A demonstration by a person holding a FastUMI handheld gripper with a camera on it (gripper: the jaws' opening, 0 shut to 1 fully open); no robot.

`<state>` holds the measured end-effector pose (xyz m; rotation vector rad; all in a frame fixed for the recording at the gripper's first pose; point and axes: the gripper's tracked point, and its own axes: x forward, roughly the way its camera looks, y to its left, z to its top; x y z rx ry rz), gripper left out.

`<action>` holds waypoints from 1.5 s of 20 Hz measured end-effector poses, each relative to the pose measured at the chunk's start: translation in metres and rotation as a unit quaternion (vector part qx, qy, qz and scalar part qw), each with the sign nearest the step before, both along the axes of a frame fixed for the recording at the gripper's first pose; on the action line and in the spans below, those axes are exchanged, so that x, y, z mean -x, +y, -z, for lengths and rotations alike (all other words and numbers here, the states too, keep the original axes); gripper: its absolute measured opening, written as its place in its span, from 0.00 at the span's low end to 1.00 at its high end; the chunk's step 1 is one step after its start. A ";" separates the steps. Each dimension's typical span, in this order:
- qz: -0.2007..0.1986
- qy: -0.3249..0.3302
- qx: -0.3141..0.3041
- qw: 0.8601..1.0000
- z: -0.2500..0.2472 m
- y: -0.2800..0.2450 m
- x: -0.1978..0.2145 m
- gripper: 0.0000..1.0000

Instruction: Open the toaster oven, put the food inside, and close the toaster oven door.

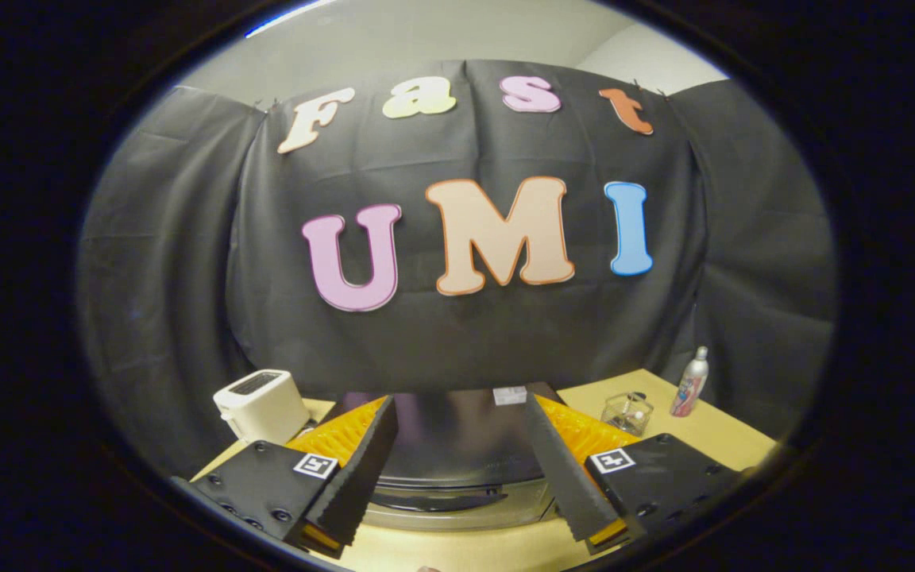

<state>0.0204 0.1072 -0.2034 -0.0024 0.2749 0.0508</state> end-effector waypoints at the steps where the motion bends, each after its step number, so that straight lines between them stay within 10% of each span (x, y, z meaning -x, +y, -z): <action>1: -0.004 0.010 0.008 1.000 0.011 0.004 0.000 0.99; 11: -0.018 0.081 0.024 0.996 0.090 0.023 0.007 0.99; 30: -0.029 0.098 0.019 0.995 0.087 0.013 0.049 0.99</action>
